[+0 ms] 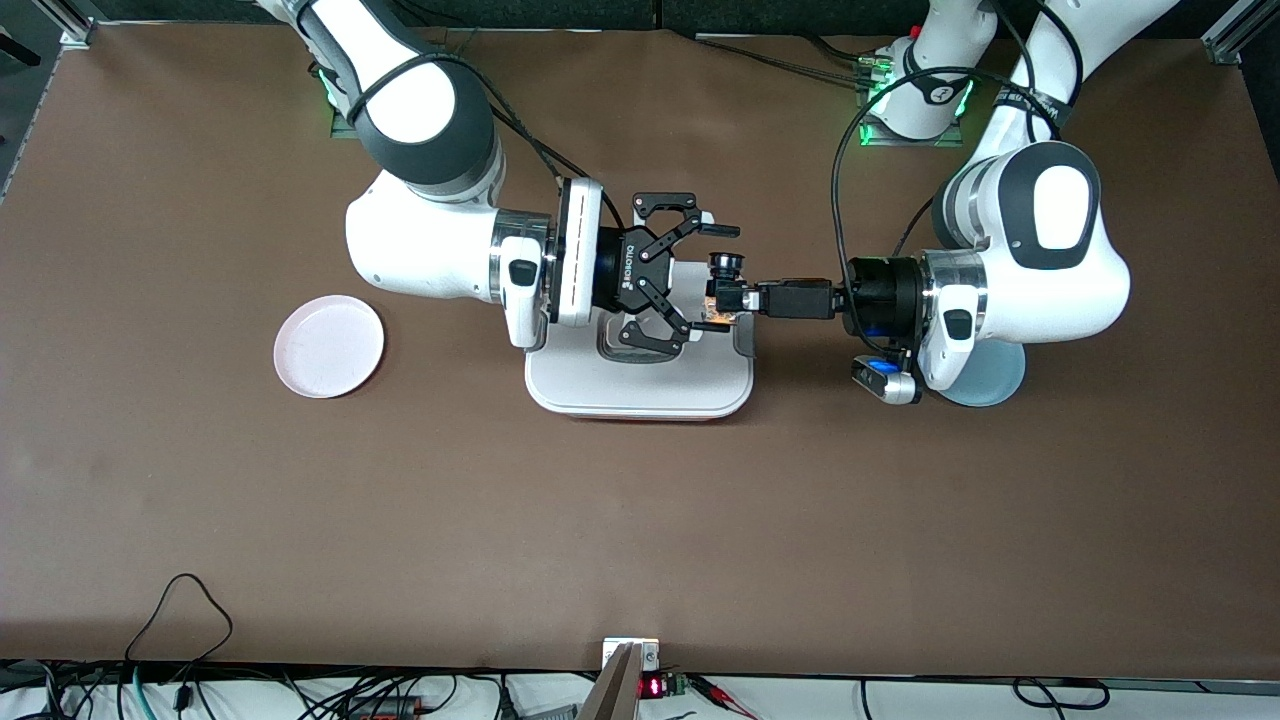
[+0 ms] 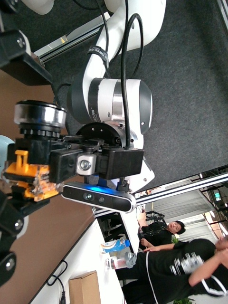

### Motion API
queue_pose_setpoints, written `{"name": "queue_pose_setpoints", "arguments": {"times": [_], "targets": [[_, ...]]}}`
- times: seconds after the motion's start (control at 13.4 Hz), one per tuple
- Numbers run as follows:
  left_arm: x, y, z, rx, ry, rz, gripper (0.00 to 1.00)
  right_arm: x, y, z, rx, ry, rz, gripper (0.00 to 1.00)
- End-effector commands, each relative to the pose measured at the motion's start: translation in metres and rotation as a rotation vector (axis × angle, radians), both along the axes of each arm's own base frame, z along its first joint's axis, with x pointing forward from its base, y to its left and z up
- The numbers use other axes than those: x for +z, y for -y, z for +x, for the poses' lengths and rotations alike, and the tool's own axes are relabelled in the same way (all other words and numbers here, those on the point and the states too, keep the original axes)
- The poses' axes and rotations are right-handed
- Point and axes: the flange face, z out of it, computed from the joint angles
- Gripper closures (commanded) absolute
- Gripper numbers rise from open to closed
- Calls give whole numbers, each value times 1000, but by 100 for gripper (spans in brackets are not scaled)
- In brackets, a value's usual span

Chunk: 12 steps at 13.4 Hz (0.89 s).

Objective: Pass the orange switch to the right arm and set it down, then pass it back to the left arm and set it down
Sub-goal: 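Pull the switch away with the left gripper while the right gripper withdraws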

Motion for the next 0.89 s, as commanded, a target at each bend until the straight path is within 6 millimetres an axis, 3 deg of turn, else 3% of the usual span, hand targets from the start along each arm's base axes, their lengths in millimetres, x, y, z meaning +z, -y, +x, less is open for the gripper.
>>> {"name": "queue_pose_setpoints", "arguments": {"times": [0.0,0.3,0.45,0.67,0.82], "targets": [[1,-1,2,9,11,-1,98,6,5,4,-19,13,17,0],[-4,-10,-3,-68,73,74,97,4,46,22,-43,17,1,0],[-17,-26,-8,-149,145,120,97,3,65,26,-20,5,7,0],[-36,-55,-18,-350,305,247,97,7,115,40,15,26,-47,0],[-55,-81,-28,-549,453,352,98,1,159,57,25,40,-99,0]]}}
